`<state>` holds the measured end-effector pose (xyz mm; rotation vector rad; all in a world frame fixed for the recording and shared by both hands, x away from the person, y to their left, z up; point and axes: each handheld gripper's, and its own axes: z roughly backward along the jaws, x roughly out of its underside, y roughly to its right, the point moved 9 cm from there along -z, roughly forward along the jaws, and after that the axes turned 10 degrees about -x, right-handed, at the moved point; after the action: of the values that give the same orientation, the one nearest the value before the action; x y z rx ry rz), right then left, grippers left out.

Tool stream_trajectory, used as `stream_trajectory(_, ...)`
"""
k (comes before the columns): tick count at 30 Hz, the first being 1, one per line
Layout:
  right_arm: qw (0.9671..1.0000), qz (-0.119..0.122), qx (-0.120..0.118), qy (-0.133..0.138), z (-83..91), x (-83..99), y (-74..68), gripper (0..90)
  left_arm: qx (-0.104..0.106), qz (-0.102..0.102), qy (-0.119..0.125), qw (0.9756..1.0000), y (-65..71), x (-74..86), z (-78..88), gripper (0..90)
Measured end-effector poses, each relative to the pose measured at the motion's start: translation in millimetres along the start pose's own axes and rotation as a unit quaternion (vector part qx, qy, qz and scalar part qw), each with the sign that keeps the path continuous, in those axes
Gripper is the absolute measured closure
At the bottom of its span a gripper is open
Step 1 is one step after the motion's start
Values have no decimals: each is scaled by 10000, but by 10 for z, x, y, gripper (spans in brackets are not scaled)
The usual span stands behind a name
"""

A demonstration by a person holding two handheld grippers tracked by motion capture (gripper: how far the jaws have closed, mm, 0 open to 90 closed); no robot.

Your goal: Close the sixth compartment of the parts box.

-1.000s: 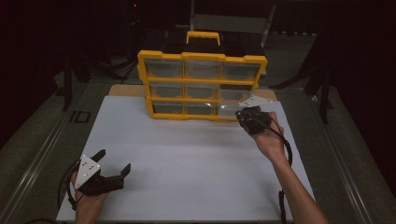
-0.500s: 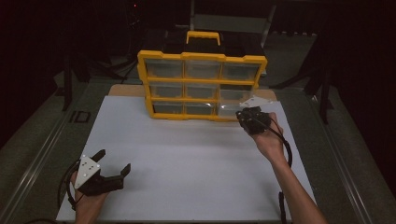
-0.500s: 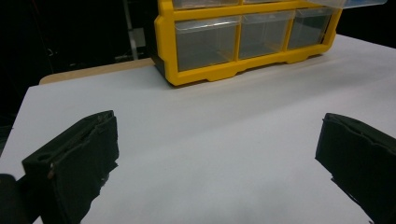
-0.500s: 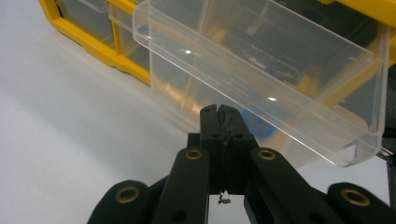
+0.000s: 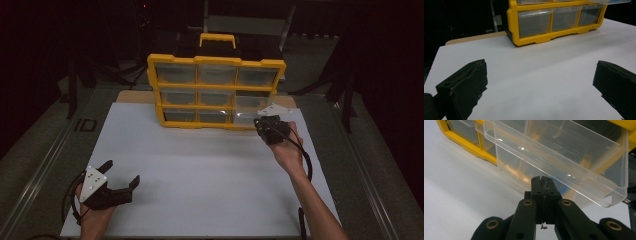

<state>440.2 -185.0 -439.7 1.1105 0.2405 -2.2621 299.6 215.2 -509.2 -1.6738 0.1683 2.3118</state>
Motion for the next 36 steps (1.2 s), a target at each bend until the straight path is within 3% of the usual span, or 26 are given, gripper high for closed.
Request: stream_trajectory(36,9999,-45,47,82,-72,-26,33,896,17,-1,-7,10000,12,4,-13,0)
